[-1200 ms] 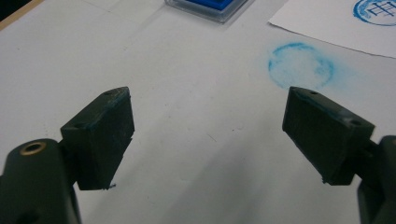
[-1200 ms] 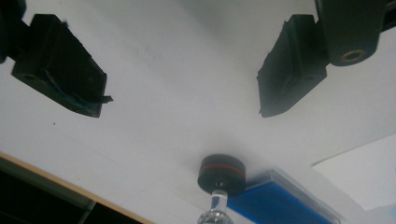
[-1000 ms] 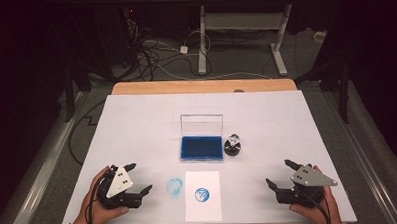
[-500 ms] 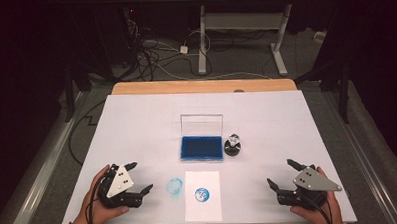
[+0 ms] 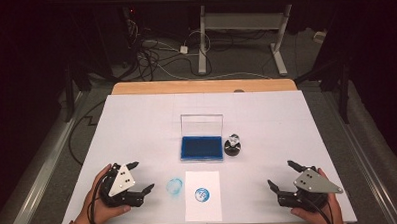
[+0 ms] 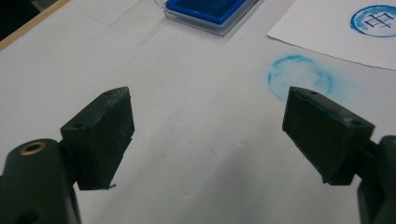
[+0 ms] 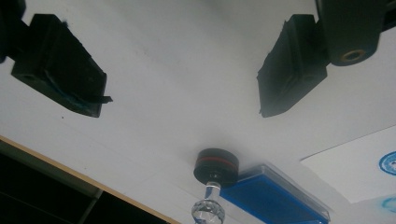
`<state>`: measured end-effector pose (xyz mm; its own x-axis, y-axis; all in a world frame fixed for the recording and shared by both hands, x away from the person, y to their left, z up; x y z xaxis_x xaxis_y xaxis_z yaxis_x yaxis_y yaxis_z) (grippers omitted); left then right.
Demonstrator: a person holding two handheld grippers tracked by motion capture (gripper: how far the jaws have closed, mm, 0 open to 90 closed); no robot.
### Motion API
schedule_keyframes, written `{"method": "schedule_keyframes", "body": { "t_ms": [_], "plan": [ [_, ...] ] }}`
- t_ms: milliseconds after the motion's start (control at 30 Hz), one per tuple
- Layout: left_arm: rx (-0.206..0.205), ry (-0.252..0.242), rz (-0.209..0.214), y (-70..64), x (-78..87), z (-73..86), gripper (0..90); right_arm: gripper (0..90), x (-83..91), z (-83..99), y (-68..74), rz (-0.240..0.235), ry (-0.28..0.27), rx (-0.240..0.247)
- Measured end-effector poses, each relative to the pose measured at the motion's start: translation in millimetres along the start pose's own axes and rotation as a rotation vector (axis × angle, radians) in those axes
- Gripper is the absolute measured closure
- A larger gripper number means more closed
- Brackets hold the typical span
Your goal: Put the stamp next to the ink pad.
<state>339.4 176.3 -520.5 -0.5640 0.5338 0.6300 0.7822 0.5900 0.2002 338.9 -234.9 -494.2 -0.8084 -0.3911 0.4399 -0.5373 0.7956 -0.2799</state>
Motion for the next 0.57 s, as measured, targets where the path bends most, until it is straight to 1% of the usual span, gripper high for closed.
{"method": "schedule_keyframes", "body": {
  "t_ms": [167,233,567],
  "plan": [
    [0.004,0.01,0.002,0.6,-3.1,0.7,16.2,15.9,0.4,-0.4,-1.8,0.003,-0.005,-0.004],
    [-0.005,0.012,-0.002,1.8,-3.8,0.5,16.2,15.9,0.2,-0.2,-2.5,0.004,-0.006,-0.005],
    [-0.002,0.02,0.005,1.7,-6.6,0.2,16.2,15.9,0.4,1.0,-5.8,0.012,-0.006,-0.011]
  ]
}}
Point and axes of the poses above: each handheld gripper's, and its own axes: x roughly backward along the jaws, z roughly out of its underside, y roughly to its left, the point moved 10 cm from there along -x, roughly forward along the jaws, and after that the axes turned 3 degrees about z, right-handed, at the moved point
